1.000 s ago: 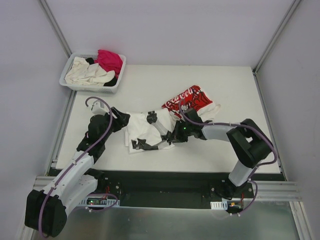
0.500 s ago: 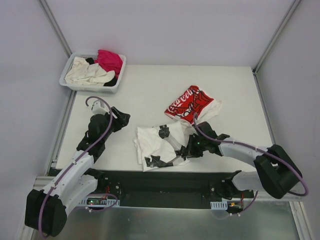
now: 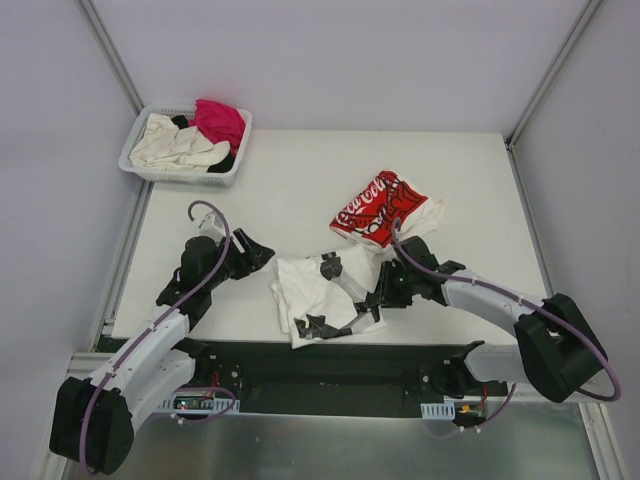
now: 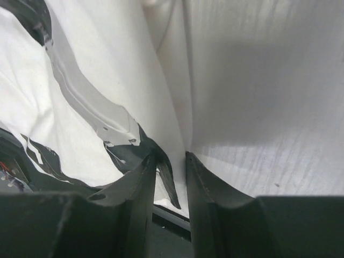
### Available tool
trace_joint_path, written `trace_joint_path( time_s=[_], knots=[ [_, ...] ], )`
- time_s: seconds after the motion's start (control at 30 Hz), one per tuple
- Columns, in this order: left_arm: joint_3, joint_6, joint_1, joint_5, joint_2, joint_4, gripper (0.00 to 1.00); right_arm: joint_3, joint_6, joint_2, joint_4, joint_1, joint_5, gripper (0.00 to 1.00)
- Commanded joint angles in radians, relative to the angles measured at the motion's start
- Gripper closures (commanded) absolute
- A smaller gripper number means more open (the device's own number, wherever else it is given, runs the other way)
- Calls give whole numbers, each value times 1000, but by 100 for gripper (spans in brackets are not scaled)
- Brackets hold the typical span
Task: Fold and stack the t-shirts
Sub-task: Put the neatly folded tshirt into the corner of the board with both arms
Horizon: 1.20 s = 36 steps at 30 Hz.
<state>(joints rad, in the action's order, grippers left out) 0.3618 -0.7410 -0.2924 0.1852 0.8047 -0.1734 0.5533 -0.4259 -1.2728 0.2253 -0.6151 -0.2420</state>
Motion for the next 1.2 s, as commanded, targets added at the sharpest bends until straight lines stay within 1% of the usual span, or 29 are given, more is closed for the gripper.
trace_joint_path(
  time_s=[0.0, 0.1, 0.13, 0.17, 0.27, 0.3, 0.43, 0.67, 0.73, 0.77, 0.97, 1.17],
  knots=[
    [-52, -37, 10, 138, -5, 48, 39, 49, 27, -2, -26, 54, -6, 69],
    [-96, -86, 10, 209, -15, 46, 39, 53, 36, 24, -29, 87, 10, 64],
    [-109, -99, 10, 235, -19, 48, 39, 51, 39, 32, -29, 95, 15, 61],
    [-119, -107, 9, 246, -24, 49, 39, 50, 45, 41, -32, 103, 17, 55],
    [-162, -136, 9, 272, -53, 63, 39, 50, 62, 47, -37, 138, 15, 46],
    [-181, -144, 9, 276, -62, 64, 39, 50, 67, 47, -41, 156, 13, 45],
    [-224, -182, 6, 286, -114, 74, 39, 42, 81, 29, -82, 192, -5, 44],
    [-282, -230, -17, 283, -151, 77, 39, 53, 73, -97, -211, 209, -55, 44],
    [-287, -244, -28, 275, -154, 78, 39, 60, 69, -128, -221, 210, -74, 44],
    [-290, -247, -40, 272, -154, 81, 39, 60, 68, -154, -260, 210, -79, 44],
    [-281, -247, -79, 206, -134, 81, 38, 69, 64, -232, -313, 210, -111, 44],
    [-247, -225, -103, 192, -52, 51, 38, 51, 41, -240, -342, 212, -138, 44]
  ],
)
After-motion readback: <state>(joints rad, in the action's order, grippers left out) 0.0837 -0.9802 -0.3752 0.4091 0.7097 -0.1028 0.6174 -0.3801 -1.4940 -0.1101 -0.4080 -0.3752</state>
